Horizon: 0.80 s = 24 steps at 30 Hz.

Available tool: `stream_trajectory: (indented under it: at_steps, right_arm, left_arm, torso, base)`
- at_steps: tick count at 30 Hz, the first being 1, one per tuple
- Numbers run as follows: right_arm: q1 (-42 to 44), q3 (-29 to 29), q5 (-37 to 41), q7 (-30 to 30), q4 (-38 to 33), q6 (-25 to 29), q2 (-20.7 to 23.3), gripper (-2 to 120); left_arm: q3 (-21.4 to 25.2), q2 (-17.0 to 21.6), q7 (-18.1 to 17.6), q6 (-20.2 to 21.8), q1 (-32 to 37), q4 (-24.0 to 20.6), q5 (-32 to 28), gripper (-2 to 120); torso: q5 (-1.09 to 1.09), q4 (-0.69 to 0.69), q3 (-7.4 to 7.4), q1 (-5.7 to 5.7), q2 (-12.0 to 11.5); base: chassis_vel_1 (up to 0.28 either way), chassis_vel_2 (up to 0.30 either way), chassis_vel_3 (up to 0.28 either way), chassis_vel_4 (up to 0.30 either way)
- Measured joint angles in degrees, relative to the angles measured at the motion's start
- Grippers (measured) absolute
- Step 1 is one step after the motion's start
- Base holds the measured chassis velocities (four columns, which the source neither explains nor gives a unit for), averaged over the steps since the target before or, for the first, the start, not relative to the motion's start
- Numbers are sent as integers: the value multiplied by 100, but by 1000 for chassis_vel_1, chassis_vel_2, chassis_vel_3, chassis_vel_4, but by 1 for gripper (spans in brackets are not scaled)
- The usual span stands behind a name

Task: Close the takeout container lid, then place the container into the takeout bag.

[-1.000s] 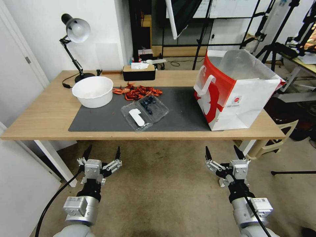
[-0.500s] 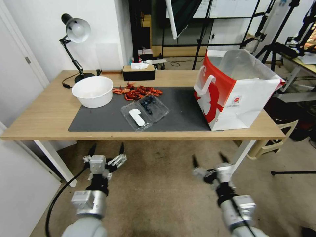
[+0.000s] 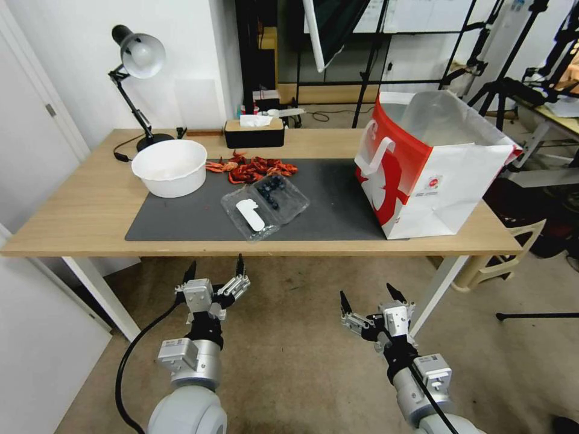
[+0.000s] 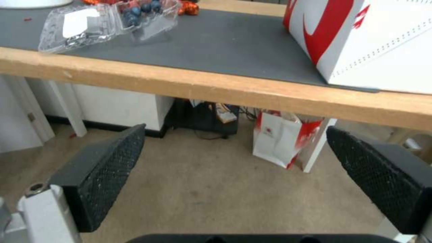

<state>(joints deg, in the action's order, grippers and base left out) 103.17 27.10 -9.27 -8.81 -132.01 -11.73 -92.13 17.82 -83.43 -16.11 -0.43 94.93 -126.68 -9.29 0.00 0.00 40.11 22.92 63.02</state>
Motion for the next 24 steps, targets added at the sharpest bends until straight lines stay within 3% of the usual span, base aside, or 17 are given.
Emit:
stream_trajectory:
  at_steps: [11, 21, 24]
  right_arm:
    - [-97, 179, 244, -41, -11, -32, -16, 100]
    - [-732, 467, 1873, -83, 30, -514, -6, 100]
    - [-1218, 605, 2801, 41, 227, -852, 61, 100]
  left_arm:
    - [73, 18, 157, -109, 82, 43, 16, 100]
    - [129, 180, 328, -150, 2, 236, -104, 100]
    - [161, 189, 375, -171, -37, 363, -84, 100]
  torso:
    - [0, -1, 0, 0, 0]
    - [0, -2, 0, 0, 0]
    - [0, -1, 0, 0, 0]
  base:
    - [0, 0, 0, 0]
    - [0, 0, 0, 0]
    - [0, 0, 0, 0]
